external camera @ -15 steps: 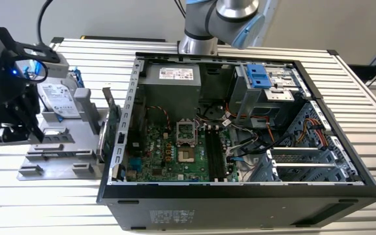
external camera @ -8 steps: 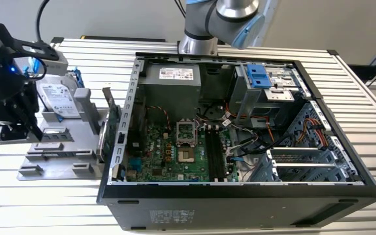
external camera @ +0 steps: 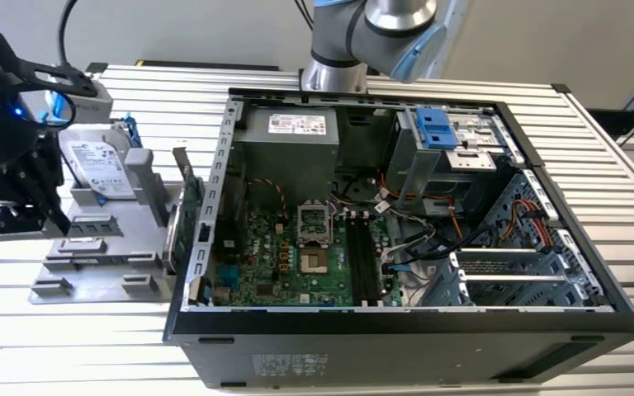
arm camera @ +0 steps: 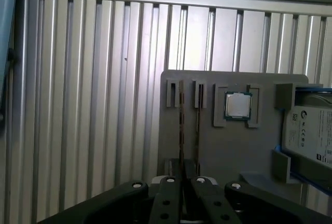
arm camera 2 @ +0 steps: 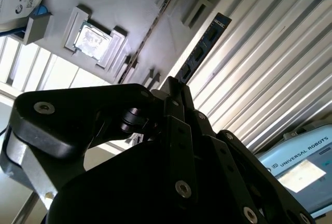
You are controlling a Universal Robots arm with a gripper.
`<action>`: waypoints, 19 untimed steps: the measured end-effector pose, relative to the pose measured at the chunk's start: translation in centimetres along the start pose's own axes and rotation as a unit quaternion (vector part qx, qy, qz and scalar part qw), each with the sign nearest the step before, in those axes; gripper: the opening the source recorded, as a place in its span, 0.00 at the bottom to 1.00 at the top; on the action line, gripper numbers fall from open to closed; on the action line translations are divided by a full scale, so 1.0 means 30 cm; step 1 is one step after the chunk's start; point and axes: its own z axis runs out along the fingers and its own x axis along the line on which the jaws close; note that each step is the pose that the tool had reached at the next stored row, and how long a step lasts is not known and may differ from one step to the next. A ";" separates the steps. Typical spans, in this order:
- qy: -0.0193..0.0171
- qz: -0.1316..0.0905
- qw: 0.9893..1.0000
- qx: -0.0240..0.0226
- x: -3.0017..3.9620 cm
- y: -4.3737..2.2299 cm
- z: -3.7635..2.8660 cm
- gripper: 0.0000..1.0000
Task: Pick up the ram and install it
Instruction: 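Pick up the ram and move it above insertion slot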
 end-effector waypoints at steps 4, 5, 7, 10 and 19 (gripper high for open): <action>0.000 0.000 1.000 0.000 0.000 0.000 -0.008 0.00; 0.000 0.000 1.000 0.000 0.000 0.000 -0.010 0.00; 0.000 0.000 1.000 0.000 0.000 0.000 -0.013 0.00; 0.000 0.000 1.000 0.000 0.000 0.000 -0.018 0.00; 0.000 0.001 1.000 0.000 0.000 0.000 -0.042 0.00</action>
